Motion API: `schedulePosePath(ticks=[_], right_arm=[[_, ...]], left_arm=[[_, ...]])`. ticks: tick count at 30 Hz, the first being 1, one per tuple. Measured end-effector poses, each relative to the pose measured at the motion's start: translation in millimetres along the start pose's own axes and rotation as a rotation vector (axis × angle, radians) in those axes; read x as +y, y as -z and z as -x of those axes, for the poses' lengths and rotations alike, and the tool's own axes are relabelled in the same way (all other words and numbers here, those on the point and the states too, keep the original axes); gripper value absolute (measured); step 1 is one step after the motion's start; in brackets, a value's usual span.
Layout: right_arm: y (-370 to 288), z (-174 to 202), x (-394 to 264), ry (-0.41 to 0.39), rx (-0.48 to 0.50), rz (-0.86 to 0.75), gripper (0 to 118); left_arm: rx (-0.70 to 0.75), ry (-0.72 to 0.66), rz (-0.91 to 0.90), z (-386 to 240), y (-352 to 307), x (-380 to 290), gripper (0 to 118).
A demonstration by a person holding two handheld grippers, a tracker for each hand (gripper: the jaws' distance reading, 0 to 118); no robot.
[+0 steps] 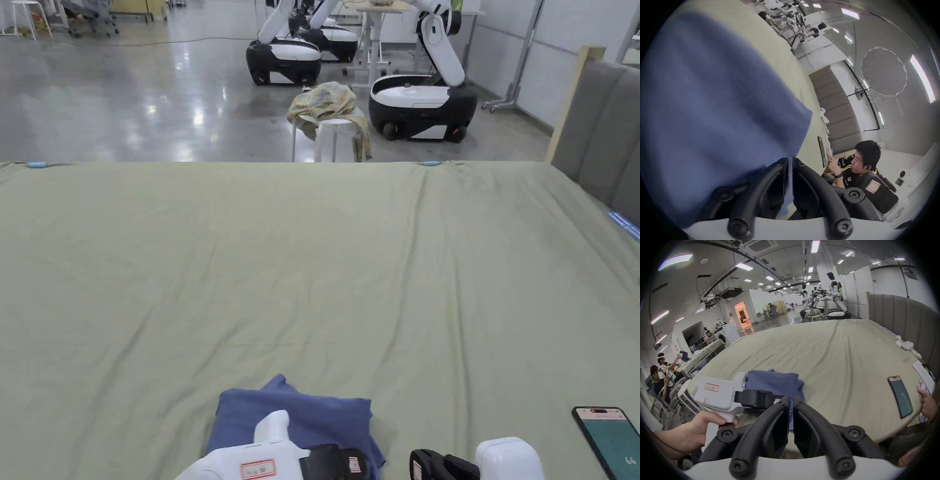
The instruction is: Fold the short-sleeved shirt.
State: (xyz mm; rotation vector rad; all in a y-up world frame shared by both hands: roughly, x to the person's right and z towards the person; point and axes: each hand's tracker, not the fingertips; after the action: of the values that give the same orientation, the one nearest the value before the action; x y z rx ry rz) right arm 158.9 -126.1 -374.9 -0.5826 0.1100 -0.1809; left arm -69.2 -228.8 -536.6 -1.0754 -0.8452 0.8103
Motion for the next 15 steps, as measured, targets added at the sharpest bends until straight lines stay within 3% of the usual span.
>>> schedulePosePath(ticks=[3, 4, 5, 7, 8, 10, 13, 15], right_arm=[[28.7, 10.5, 6.7, 0.005, 0.104, 0.043, 6], [44.7, 12.1, 7.1, 0.031, 0.145, 0.059, 6], [64.5, 12.4, 6.1, 0.054, 0.178, 0.078, 6], [99.5, 8.2, 1.5, 0.127, 0.24, 0.103, 6], [113.8, 3.3, -2.9, 0.178, 0.279, 0.117, 6], [132.5, -6.9, -13.2, 0.243, 0.389, 0.15, 6], [147.8, -14.0, -33.4, 0.144, 0.302, 0.201, 4], [144.7, -20.2, -36.5, 0.226, 0.324, 0.165, 4]], left_arm=[[0.087, 0.187, -0.075, -19.8, -49.6, -5.5, 9], [0.062, 0.223, -0.09, -23.3, -68.2, -5.7, 21], [0.028, 0.224, -0.106, -27.4, -90.8, -7.6, 42], [0.033, 0.198, -0.16, -20.6, -128.1, -6.0, 97], [0.05, 0.184, -0.193, -12.8, -145.5, -4.6, 105], [0.129, 0.177, -0.262, 4.8, -170.0, -2.1, 105], [0.121, 0.069, -0.267, 36.2, -183.0, 10.4, 105], [0.062, -0.013, -0.184, 55.2, -169.2, 20.5, 105]])
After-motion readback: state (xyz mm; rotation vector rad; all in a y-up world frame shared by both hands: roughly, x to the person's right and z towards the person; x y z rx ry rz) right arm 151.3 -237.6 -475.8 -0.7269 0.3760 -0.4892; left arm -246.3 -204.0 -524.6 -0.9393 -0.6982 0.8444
